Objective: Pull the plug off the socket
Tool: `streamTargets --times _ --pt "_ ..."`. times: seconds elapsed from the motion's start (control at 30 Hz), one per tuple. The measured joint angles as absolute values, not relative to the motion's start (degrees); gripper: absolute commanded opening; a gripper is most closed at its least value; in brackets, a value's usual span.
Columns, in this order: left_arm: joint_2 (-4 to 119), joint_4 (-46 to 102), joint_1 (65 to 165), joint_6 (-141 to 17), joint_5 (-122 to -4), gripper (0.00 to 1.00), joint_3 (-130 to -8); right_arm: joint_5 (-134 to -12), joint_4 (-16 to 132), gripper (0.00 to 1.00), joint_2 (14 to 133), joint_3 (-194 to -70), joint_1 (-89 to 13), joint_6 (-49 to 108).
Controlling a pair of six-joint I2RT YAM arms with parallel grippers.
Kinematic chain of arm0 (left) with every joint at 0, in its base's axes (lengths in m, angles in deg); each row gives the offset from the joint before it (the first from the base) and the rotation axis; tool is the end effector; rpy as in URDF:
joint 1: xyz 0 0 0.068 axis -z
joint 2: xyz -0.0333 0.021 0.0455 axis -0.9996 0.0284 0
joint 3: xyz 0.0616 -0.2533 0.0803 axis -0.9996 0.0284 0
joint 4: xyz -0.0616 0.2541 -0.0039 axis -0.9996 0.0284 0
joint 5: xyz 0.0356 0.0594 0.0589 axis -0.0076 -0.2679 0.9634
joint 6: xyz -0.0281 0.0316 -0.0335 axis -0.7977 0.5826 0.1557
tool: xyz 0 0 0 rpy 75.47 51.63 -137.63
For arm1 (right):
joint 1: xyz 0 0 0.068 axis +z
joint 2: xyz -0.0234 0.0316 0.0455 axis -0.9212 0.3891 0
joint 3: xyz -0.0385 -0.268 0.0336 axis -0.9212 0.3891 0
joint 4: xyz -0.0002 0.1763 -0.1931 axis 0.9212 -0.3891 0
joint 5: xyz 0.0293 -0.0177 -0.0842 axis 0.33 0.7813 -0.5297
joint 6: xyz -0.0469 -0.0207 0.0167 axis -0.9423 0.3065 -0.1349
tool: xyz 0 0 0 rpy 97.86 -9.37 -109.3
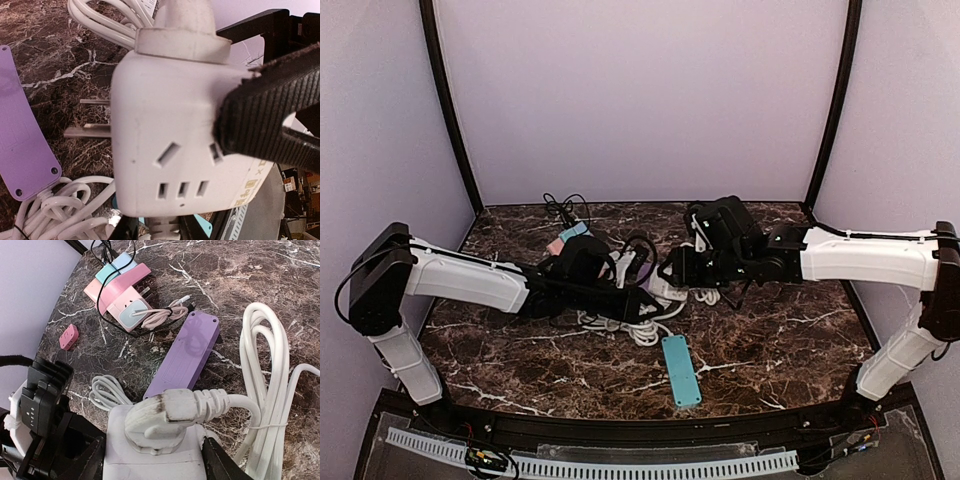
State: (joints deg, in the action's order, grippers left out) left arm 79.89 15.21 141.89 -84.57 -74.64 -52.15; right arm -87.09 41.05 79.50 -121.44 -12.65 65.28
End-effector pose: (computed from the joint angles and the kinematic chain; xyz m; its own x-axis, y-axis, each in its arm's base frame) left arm 0.2112 -0.3062 0.2049 -0.7544 0.1294 -0.6435 0.6190 0.4665 -0.6318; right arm 0.2009 0.2745 0.2731 -0.7826 0.0582 -0.6198 -0.3140 0.8228 0.4737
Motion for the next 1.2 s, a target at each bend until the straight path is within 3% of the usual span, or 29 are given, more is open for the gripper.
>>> streamTargets --times 0.13,0.2,0.83,1.2 --pt "79.89 14.12 141.96 -84.96 -75.01 0.02 -51.87 -87.48 41.03 0.0 79.5 -121.44 -12.65 65.48" --pt "79.89 13.85 141.98 -84.57 -75.1 0.01 -51.85 -87.94 41.03 0.0 79.55 -121.44 -12.63 65.65" --pt "79.89 11.34 142.02 -84.77 -76.52 0.01 -49.62 -94.45 37.0 0.0 80.05 -121.68 -10.62 78.26" --pt "79.89 10.66 141.54 -85.49 -77.37 0.01 -49.25 -92.57 43.8 0.0 78.24 -117.72 -10.7 70.7"
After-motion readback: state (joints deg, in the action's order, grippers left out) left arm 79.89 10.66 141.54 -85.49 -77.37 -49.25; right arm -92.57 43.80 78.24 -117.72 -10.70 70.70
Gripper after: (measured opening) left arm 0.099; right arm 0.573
